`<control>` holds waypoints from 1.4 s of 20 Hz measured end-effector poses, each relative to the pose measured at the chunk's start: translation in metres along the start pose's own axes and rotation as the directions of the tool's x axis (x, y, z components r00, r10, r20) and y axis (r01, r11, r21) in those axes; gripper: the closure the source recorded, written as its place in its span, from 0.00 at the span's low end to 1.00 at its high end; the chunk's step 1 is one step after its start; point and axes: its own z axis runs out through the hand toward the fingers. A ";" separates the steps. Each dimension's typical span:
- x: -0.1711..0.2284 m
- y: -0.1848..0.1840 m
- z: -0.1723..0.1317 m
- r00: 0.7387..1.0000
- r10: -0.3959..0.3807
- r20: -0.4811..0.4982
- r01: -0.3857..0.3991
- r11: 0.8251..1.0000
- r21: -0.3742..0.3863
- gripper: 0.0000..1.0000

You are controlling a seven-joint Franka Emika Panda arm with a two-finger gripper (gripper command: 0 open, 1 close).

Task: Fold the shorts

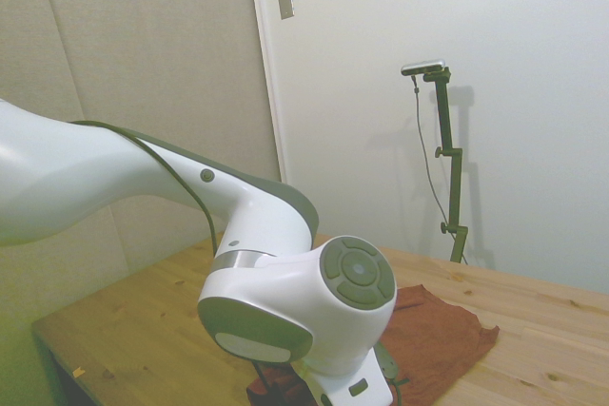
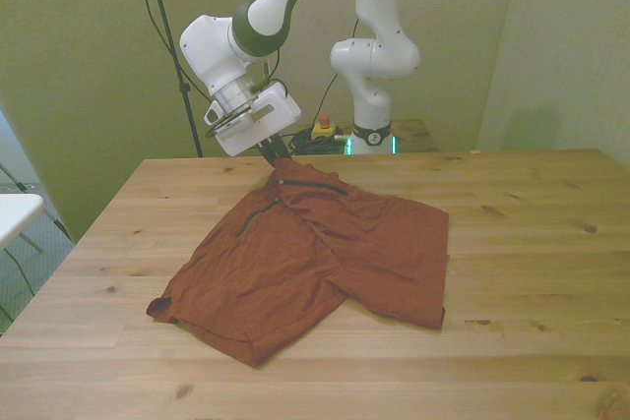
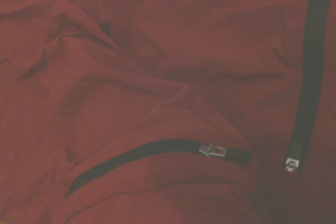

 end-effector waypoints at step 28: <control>-0.070 -0.037 -0.042 0.995 -0.095 0.026 0.094 0.995 0.017 0.00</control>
